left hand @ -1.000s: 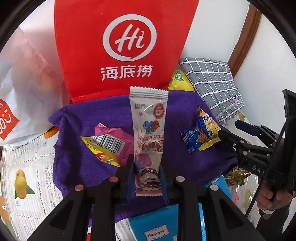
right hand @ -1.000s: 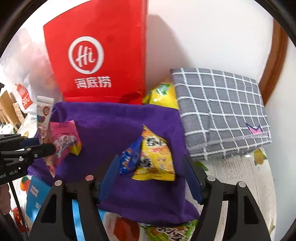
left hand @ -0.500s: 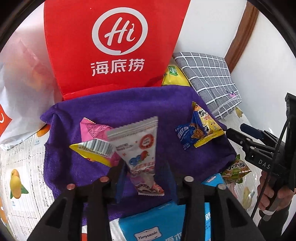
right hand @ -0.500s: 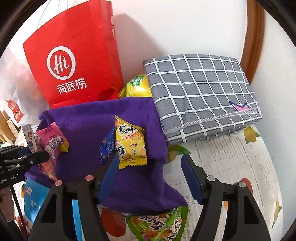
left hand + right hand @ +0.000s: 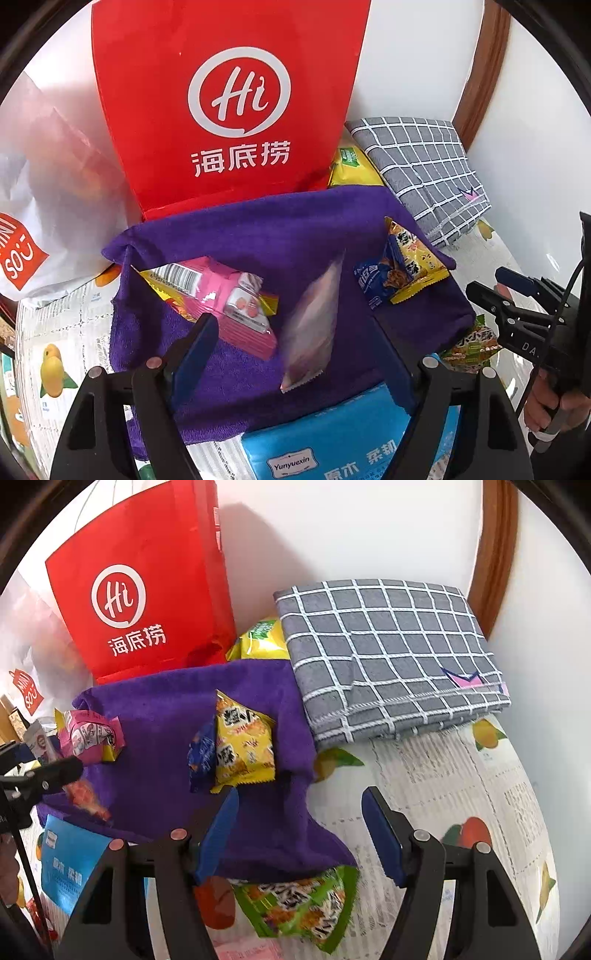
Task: Organize snacks
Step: 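Open the left tool to drop the candy wrapper while the right tool releases the blue bag, then withdraw both tools from the towel toward the pink peach candy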
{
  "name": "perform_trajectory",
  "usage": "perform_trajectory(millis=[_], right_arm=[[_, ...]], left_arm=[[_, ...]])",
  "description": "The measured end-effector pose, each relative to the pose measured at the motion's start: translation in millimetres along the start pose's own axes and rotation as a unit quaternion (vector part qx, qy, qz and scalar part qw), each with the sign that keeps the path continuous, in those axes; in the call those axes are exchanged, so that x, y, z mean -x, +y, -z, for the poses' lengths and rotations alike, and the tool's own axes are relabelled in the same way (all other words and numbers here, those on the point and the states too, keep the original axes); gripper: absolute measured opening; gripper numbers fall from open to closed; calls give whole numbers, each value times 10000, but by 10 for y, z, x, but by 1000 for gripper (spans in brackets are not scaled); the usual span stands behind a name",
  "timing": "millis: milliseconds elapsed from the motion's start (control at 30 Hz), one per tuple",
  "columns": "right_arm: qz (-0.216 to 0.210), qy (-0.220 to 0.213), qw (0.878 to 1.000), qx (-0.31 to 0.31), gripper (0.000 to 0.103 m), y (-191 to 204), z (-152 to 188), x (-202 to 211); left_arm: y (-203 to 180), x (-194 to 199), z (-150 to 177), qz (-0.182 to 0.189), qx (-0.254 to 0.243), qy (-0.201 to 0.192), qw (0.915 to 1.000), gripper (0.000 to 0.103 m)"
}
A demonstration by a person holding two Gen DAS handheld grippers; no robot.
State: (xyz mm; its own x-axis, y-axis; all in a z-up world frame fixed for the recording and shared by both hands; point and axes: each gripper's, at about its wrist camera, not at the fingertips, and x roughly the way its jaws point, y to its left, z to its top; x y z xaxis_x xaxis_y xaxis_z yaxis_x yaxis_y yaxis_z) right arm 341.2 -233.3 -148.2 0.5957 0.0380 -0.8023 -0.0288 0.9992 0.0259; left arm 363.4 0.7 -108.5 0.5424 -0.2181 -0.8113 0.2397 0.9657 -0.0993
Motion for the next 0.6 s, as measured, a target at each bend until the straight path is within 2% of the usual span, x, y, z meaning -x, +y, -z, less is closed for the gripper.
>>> perform_trajectory(millis=[333,600], right_arm=[[-55,114,9989,-445,68,-212,165,146],[169,186,9987,-447,68,-290,346,238]], left_arm=[[-94,218,8,94,-144,-111,9998,81],[-136,412,28,213,-204,-262,9992,81]])
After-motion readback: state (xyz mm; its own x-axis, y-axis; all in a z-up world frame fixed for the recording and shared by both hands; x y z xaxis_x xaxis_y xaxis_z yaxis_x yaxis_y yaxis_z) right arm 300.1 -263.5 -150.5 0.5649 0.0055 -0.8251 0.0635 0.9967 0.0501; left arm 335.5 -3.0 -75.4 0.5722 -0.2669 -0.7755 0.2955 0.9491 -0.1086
